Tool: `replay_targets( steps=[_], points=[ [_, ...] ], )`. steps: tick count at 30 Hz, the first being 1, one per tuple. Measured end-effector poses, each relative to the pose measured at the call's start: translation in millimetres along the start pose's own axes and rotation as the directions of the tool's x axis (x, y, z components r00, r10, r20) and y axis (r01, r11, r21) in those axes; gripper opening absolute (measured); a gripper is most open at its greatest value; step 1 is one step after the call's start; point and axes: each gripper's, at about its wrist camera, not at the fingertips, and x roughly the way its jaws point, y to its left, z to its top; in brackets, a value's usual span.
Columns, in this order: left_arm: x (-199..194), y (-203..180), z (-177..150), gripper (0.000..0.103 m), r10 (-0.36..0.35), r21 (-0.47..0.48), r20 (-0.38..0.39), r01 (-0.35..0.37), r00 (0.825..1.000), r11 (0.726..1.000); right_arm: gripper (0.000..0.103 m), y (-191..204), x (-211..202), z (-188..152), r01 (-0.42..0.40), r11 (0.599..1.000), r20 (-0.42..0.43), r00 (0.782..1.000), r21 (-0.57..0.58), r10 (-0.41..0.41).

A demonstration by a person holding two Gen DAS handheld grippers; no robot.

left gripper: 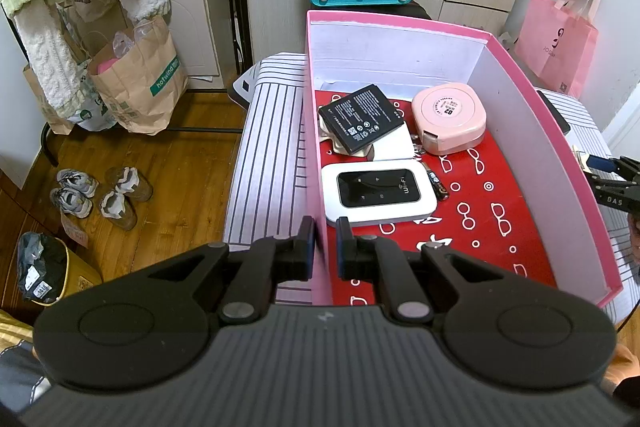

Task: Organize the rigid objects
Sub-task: 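Return the right gripper to the table and grasp the yellow starfish clip, then carry the yellow starfish clip into the box and release it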

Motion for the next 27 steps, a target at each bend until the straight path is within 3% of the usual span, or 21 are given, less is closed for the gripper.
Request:
replay_targets(
  steps=[6,8,15,22,27],
  points=[
    [0,0,0,0.008,-0.001,-0.001,0.001,0.001,1.0,1.0,0.071,-5,3,-2,0.015,0.999,0.027,0.999,0.035,-0.016],
    [0,0,0,0.008,-0.001,0.0,0.001,0.001,1.0,1.0,0.055,-5,3,-2,0.026,0.999,0.04,0.999,0.036,-0.028],
    [2,-1,-1,0.008,-0.007,0.01,0.001,0.007,1.0,1.0,0.055,-4,-2,0,0.037,0.997,0.017,0.999,0.067,-0.038],
    [2,-1,-1,0.008,-0.01,0.034,0.002,0.01,1.0,0.999,0.055,-1,-19,10,-0.057,0.988,0.022,0.998,0.141,0.054],
    [1,0,-2,0.008,-0.019,0.037,0.005,0.019,1.0,0.999,0.055,18,-43,30,-0.164,0.976,0.051,0.986,0.141,0.158]
  ],
)
